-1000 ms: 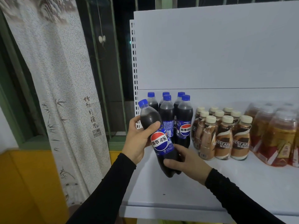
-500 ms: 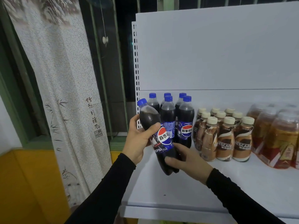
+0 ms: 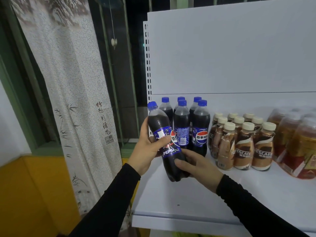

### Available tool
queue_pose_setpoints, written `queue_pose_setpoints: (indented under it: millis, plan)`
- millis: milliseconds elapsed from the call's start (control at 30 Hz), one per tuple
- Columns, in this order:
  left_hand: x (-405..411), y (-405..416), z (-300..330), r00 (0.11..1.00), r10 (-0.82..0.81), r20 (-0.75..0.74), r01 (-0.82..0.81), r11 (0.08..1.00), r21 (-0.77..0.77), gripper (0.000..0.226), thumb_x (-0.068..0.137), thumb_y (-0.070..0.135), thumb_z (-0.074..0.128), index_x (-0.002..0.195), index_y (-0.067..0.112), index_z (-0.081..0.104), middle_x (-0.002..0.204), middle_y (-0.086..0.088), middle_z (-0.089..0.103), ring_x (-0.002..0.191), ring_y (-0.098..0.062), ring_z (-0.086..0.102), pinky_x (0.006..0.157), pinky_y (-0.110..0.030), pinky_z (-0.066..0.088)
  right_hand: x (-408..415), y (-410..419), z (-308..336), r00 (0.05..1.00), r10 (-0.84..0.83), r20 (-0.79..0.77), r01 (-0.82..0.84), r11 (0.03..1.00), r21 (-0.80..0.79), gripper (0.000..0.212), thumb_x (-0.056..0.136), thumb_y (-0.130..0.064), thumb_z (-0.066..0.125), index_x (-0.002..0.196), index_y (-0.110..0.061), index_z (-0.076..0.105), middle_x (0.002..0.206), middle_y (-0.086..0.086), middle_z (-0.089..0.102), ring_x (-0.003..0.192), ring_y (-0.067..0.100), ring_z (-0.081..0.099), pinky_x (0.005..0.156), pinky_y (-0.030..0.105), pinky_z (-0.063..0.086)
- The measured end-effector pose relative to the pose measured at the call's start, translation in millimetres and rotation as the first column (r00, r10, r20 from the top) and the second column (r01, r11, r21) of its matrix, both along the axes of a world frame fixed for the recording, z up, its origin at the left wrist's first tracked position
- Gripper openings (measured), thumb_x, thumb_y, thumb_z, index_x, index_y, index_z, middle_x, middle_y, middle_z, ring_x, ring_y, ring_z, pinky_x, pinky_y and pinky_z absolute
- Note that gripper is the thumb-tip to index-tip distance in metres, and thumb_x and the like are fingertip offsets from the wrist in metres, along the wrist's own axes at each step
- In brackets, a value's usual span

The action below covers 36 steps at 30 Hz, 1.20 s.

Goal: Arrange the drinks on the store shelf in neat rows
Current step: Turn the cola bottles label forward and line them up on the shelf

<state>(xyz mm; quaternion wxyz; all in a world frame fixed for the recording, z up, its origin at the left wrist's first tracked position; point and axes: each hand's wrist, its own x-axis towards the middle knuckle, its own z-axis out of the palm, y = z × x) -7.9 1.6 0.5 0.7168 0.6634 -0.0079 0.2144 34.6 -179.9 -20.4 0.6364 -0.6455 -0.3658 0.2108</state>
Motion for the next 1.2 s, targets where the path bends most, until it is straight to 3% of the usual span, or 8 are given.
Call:
queue_pose_setpoints:
  millis: [100, 200, 300, 500, 667, 933, 1067, 1200]
  plan:
    - [3, 9, -1, 0.998, 0.069, -0.01, -0.07, 0.994, -0.079, 0.073, 0.084, 0.013, 0.077, 0.137, 0.046, 0.039, 0.117, -0.008, 0.072, 0.097, -0.026, 0.074, 0.069, -0.035, 0.059, -2, 4, 4, 1.0, -0.004, 0.023, 0.004, 1.0, 0.012, 0.028, 0.092, -0.022, 0.063, 0.116, -0.034, 0.052, 0.099, -0.015, 0.067, 0.087, -0.002, 0.069, 0.072, 0.02, 0.057]
    - [6, 18, 2, 0.995, 0.093, -0.025, -0.097, 0.965, -0.243, 0.078, 0.075, 0.019, 0.081, 0.143, 0.03, 0.044, 0.118, -0.008, 0.072, 0.094, -0.026, 0.074, 0.066, -0.036, 0.058, 4, 4, 6, 0.985, 0.03, 0.173, -0.023, 0.999, -0.044, 0.073, 0.082, -0.024, 0.078, 0.14, -0.034, 0.035, 0.121, -0.008, 0.063, 0.105, 0.008, 0.067, 0.088, 0.026, 0.055]
    - [8, 24, 6, 0.994, 0.093, -0.051, -0.106, 0.916, -0.388, 0.065, 0.081, 0.017, 0.076, 0.14, 0.016, 0.049, 0.103, -0.009, 0.075, 0.078, -0.02, 0.075, 0.057, -0.032, 0.058, 7, 7, 9, 0.929, 0.035, 0.369, 0.003, 0.995, -0.103, 0.095, 0.072, -0.019, 0.087, 0.141, -0.047, 0.027, 0.13, -0.012, 0.059, 0.111, 0.007, 0.065, 0.096, 0.022, 0.05]
    - [7, 28, 5, 0.976, 0.041, -0.212, -0.129, 0.897, -0.422, 0.061, 0.078, 0.033, 0.074, 0.128, 0.002, 0.062, 0.09, -0.015, 0.074, 0.07, -0.023, 0.073, 0.057, -0.042, 0.062, 7, 22, 16, 0.756, -0.086, 0.65, 0.154, 0.987, -0.049, 0.08, 0.076, -0.038, 0.08, 0.14, -0.044, 0.033, 0.124, -0.021, 0.058, 0.106, 0.0, 0.063, 0.093, 0.016, 0.05]
    - [7, 29, 5, 0.963, -0.038, -0.268, -0.112, 0.845, -0.523, 0.074, 0.072, 0.036, 0.078, 0.134, 0.001, 0.06, 0.133, -0.026, 0.06, 0.119, -0.038, 0.063, 0.082, -0.051, 0.058, 4, 29, 24, 0.694, -0.157, 0.703, 0.191, 0.981, 0.03, 0.064, 0.072, -0.066, 0.066, 0.125, -0.062, 0.03, 0.105, -0.035, 0.053, 0.099, -0.003, 0.06, 0.084, 0.005, 0.046]
    - [9, 33, 3, 0.956, -0.081, -0.281, -0.093, 0.825, -0.557, 0.076, 0.072, 0.035, 0.08, 0.136, 0.002, 0.058, 0.13, -0.026, 0.063, 0.119, -0.041, 0.062, 0.083, -0.055, 0.057, 6, 31, 23, 0.678, -0.174, 0.714, 0.169, 0.983, 0.079, 0.063, 0.068, -0.079, 0.058, 0.123, -0.061, 0.032, 0.1, -0.028, 0.057, 0.097, 0.002, 0.061, 0.083, 0.006, 0.048]
    - [11, 33, 2, 0.954, -0.079, -0.289, -0.095, 0.834, -0.544, 0.071, 0.072, 0.035, 0.08, 0.132, 0.002, 0.062, 0.125, -0.025, 0.066, 0.118, -0.04, 0.064, 0.083, -0.057, 0.055, 8, 28, 23, 0.697, -0.151, 0.701, 0.173, 0.984, 0.04, 0.065, 0.07, -0.069, 0.064, 0.125, -0.059, 0.031, 0.106, -0.024, 0.058, 0.097, 0.002, 0.062, 0.083, 0.008, 0.048]
    - [10, 28, 6, 0.963, -0.026, -0.269, -0.113, 0.864, -0.491, 0.059, 0.072, 0.033, 0.078, 0.12, 0.002, 0.066, 0.11, -0.023, 0.072, 0.092, -0.031, 0.073, 0.074, -0.046, 0.063, 14, 22, 18, 0.784, -0.084, 0.615, 0.144, 0.988, -0.049, 0.076, 0.066, -0.072, 0.068, 0.132, -0.058, 0.033, 0.113, -0.024, 0.06, 0.099, 0.0, 0.065, 0.087, 0.016, 0.052]
